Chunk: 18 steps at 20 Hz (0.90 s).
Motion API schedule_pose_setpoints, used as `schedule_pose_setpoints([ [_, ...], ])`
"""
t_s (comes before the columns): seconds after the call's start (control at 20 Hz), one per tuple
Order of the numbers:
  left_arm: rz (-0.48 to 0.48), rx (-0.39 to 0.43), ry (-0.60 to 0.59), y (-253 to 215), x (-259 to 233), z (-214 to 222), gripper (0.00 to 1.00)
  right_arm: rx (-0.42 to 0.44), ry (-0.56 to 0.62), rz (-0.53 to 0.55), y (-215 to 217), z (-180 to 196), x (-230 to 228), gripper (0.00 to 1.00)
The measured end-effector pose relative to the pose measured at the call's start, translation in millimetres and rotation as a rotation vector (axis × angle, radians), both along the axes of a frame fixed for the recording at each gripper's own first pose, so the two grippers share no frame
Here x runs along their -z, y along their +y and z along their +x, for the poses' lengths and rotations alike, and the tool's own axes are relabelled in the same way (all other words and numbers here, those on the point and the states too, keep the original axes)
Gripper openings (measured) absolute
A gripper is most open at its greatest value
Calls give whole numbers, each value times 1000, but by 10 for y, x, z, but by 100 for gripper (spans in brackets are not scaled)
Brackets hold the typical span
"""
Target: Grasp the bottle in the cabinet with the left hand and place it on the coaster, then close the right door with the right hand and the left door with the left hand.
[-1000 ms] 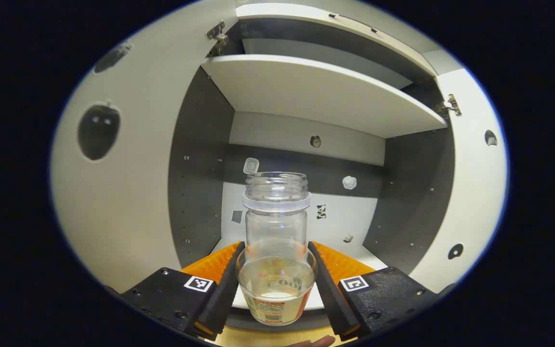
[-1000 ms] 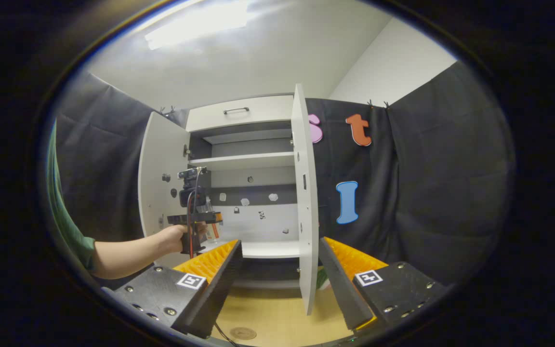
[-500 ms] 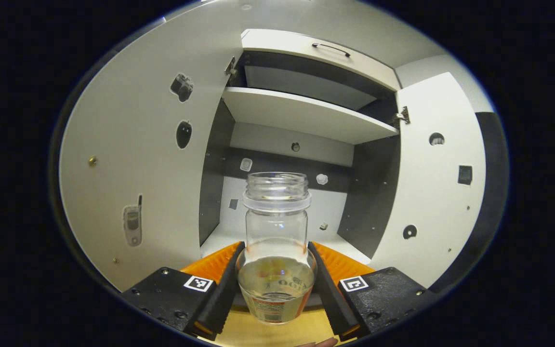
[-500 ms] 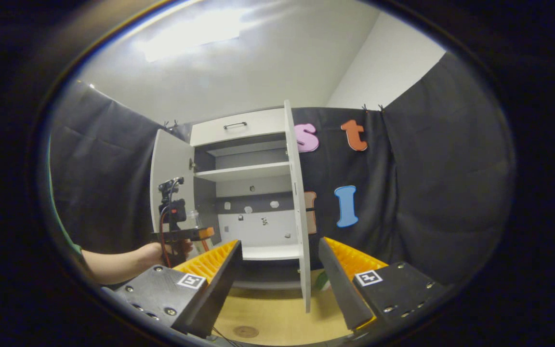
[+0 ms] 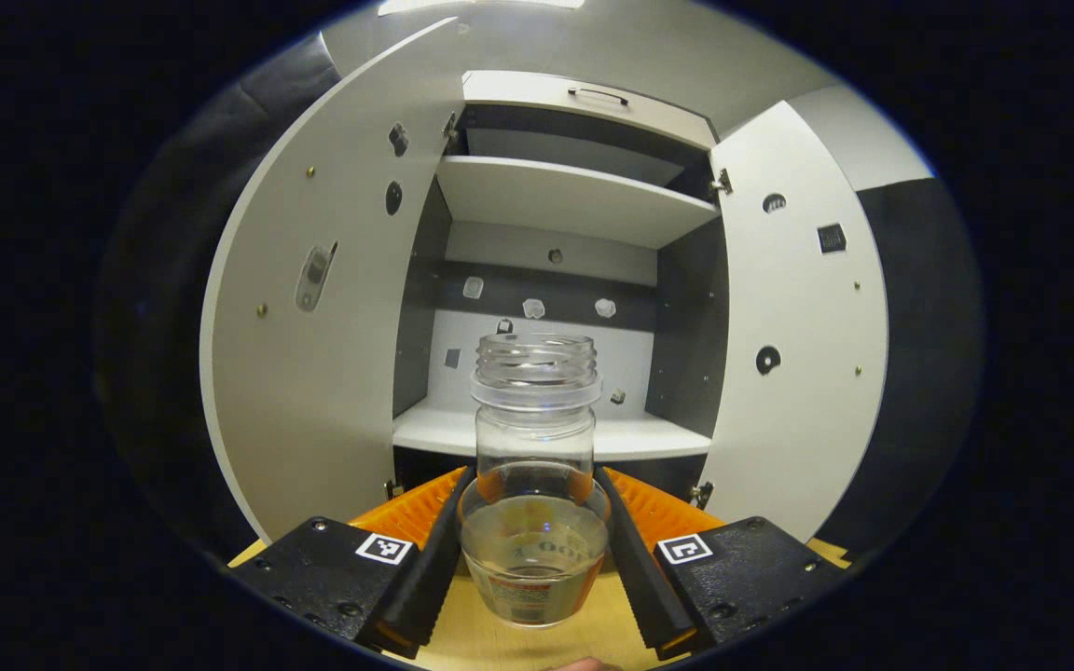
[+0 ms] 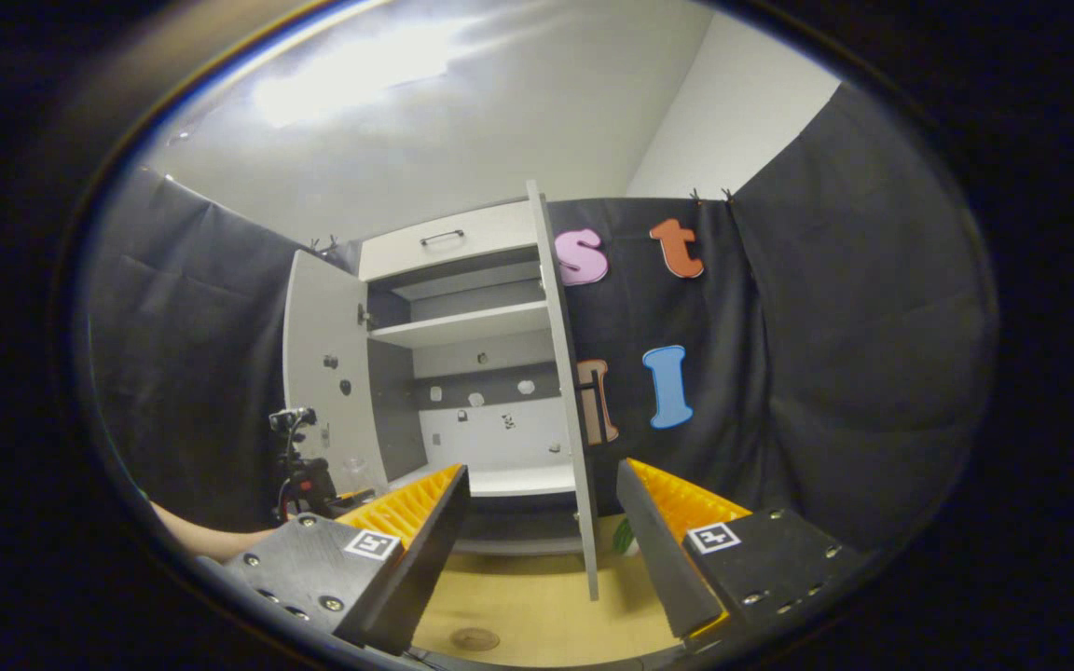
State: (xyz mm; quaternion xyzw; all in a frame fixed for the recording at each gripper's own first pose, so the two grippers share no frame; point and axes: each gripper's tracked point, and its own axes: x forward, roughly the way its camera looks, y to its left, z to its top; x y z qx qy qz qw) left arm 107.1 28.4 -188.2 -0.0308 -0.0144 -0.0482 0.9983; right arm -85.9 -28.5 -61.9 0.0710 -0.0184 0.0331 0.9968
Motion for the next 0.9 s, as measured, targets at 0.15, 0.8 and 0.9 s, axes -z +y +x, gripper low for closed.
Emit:
schedule_pose_setpoints([
  [0.15, -13, 72, 58, -234, 648, -98, 81, -12, 43, -19, 84, 122, 199, 96],
  [0.8, 93, 230, 195, -750, 2582, -624, 82, 8, 221, 5, 102, 425, 1191, 96],
  [0.9, 129, 254, 171, -846, 2576, -603, 81, -1, 227, 20, 135, 394, 1236, 96],
])
